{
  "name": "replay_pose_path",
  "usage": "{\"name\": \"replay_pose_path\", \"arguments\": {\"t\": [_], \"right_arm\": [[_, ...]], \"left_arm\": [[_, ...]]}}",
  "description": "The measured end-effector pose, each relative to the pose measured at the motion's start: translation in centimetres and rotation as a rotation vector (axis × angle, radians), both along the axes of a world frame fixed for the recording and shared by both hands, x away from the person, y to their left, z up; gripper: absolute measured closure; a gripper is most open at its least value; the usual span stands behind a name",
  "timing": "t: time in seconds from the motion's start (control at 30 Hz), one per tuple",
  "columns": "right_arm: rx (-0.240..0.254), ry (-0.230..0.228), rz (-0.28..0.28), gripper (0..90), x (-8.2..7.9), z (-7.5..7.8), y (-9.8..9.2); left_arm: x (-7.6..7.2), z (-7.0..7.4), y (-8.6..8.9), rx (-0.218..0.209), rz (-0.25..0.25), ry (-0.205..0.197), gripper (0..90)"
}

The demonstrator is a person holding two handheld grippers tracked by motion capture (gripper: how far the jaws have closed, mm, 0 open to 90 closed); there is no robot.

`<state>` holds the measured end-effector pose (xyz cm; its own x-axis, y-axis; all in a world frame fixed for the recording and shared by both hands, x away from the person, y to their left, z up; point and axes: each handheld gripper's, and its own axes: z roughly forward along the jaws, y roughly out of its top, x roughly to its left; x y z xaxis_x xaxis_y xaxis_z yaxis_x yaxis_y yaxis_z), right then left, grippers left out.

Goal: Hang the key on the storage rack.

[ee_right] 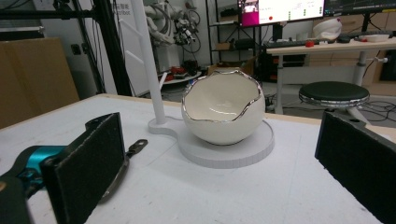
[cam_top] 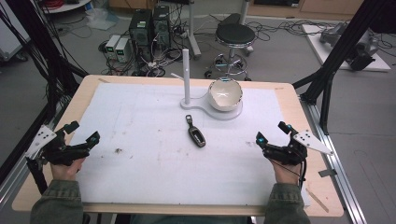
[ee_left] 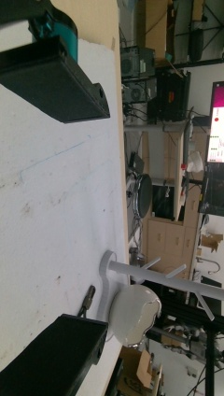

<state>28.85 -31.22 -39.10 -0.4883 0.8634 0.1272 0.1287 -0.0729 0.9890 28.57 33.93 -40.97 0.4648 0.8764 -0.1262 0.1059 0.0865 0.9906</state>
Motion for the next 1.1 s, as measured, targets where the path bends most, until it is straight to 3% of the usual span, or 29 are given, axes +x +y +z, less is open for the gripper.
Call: {"name": "replay_pose_path", "arguments": {"t": [0.47, 0.63, 0.77, 0.97, 1.1], "right_arm": [[-0.02, 0.004, -0.008, 0.7, 0.1, 0.0, 0.2], [-0.023, 0.008, 0.017, 0.7, 0.2, 0.2, 0.5], [-0.055, 0.023, 0.024, 0.7, 0.6, 0.3, 1.3], [-0.121, 0.033, 0.038, 0.7, 1.2, 1.2, 2.9], [-0.134, 0.038, 0.06, 0.7, 1.5, 1.8, 3.5]], "left_arm": [[-0.1, 0.0, -0.1, 0.011, 0.002, 0.007, 1.7], [-0.2, -0.2, -0.2, 0.009, -0.002, 0.016, 1.7], [-0.5, -0.2, -0.3, 0.026, 0.003, 0.015, 1.7], [-0.4, -0.3, 0.0, 0.003, 0.013, 0.013, 1.7], [-0.3, -0.3, -0.1, 0.001, 0.011, 0.014, 1.7]]}}
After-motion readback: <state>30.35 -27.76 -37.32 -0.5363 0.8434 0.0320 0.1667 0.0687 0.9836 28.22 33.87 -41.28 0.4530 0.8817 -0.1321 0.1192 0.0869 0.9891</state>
